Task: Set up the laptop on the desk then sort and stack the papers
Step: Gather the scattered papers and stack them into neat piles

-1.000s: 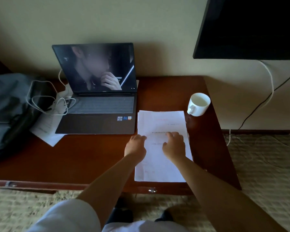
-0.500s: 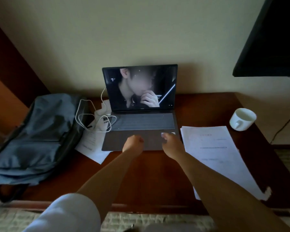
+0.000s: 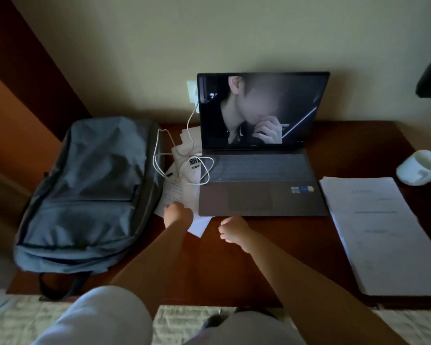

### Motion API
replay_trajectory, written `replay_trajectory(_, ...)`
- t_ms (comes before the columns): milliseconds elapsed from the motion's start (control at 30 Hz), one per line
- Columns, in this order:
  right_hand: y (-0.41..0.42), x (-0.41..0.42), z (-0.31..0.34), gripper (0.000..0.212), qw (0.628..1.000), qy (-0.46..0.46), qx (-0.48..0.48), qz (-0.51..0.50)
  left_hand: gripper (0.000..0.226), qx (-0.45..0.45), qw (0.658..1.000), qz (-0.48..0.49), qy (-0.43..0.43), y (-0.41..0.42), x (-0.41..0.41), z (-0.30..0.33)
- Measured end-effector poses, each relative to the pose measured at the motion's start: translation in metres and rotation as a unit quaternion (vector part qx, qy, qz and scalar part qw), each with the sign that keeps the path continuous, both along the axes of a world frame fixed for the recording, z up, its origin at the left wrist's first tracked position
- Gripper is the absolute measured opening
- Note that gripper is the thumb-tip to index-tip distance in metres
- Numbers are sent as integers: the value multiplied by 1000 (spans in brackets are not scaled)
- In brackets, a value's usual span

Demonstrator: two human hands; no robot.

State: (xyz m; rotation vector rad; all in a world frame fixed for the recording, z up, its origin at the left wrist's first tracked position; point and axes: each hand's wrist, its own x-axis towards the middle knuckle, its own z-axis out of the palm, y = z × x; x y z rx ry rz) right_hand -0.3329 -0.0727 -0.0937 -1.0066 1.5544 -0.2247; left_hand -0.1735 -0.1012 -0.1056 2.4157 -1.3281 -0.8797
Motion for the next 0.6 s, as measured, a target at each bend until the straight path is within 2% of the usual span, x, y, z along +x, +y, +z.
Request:
replay_trajectory(67,0,11,-6,32,991,-86,62,-79,38,-8,999,32,15,1,4,-6)
replay_trajectory(100,0,17,-4,34,972,-154,88,-152,39,-17,998,50,27,1,5,-6)
replay_trajectory(167,0,25,2,35,904,-273,132,-300,43,-34,995,85,42,0,6,-7)
replay_trajectory(233,-4,31,4,35,845,-317,146,-405,49,-34,991,119,48,1,5,-3)
replay_trajectory(300,-8,34,2,23,799,-326,152,-483,55,-25,988,142,61,-1,5,-1)
replay_trajectory(367,-12,35,5,20,770,-331,157,-522,57,-21,986,150,73,-3,7,-3)
replay_trajectory(500,-18,37,7,29,752,-342,162,-539,51,-19,989,128,77,-10,10,-10)
replay_trajectory(600,-22,38,9,35,744,-348,160,-548,45,-11,982,137,129,-17,7,-11)
